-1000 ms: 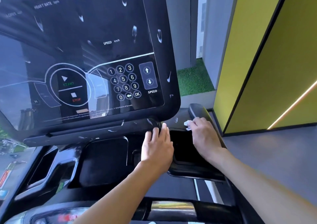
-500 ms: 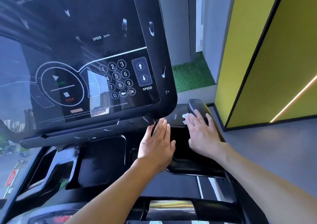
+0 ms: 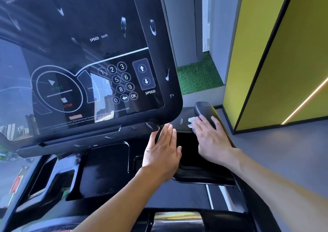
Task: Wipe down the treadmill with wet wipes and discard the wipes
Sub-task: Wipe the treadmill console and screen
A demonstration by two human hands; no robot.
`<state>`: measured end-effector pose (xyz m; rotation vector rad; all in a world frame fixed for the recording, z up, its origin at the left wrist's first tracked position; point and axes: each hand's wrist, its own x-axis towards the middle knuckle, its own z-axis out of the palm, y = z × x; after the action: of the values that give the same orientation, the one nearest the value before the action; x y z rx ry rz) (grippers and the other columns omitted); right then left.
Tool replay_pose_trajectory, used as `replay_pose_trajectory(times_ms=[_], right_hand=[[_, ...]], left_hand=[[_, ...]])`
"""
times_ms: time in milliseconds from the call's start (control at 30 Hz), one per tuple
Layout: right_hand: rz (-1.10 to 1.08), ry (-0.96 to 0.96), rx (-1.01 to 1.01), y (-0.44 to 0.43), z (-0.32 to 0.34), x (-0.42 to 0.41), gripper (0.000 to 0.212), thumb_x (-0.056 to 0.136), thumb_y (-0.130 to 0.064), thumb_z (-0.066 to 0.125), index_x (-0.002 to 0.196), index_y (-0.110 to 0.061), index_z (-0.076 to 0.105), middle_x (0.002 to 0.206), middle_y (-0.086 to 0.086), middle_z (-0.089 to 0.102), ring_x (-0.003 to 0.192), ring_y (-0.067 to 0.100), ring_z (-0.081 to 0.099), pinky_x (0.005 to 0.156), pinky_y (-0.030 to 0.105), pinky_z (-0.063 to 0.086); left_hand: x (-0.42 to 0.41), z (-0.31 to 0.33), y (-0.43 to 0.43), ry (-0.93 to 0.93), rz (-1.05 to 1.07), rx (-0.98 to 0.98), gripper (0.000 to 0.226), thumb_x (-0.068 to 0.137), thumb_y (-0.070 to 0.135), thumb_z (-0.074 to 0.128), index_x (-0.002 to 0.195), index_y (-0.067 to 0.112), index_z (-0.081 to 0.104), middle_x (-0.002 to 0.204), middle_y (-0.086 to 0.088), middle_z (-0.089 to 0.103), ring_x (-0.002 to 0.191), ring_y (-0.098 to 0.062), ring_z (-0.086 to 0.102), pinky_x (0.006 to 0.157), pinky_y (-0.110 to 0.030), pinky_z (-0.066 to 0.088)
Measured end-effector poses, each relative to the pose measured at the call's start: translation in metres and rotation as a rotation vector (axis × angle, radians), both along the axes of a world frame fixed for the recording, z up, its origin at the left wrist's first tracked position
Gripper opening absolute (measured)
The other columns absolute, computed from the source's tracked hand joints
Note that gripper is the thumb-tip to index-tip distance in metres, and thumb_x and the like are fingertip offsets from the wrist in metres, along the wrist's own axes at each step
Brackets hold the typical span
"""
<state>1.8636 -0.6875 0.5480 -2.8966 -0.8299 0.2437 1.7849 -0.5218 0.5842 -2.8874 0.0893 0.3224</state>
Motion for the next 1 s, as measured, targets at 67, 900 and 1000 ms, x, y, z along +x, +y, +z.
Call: replay_pose_trajectory(times_ms=[67,900,1000], right_hand=[[-0.011,0.042,-0.009,0.006,0.001,0.015,0.071,0.087,-0.012,0.042,0.155,-0.01,0.019,0.164,0.002,0.015,0.154,0.019,-0.001,0.122,0.05,-0.001],[-0.025,0.261,0.188,0.039,0.004,0.049,0.048,0.104,-0.032,0.022,0.147,-0.015,0.036,0.157,-0.005,0.031,0.148,0.011,0.016,0.123,0.044,-0.004],[0.052,0.246,0.181,0.032,0.008,0.041,0.047,0.108,-0.031,0.016,0.147,-0.018,0.038,0.16,-0.005,0.027,0.151,0.01,0.012,0.123,0.045,-0.003]], left_hand=[[0.0,0.001,-0.001,0.004,-0.001,-0.001,0.064,0.102,0.041,0.003,0.157,0.009,-0.003,0.166,-0.005,-0.009,0.15,-0.015,-0.02,0.116,-0.043,-0.016],[-0.001,-0.002,0.001,-0.011,-0.008,-0.004,0.066,0.098,0.04,-0.004,0.157,0.009,-0.002,0.166,-0.004,-0.007,0.15,-0.014,-0.019,0.114,-0.046,-0.018],[-0.001,-0.004,0.002,-0.02,-0.003,0.0,0.069,0.096,0.04,-0.008,0.157,0.009,0.0,0.166,-0.004,-0.005,0.151,-0.014,-0.017,0.115,-0.047,-0.016]])
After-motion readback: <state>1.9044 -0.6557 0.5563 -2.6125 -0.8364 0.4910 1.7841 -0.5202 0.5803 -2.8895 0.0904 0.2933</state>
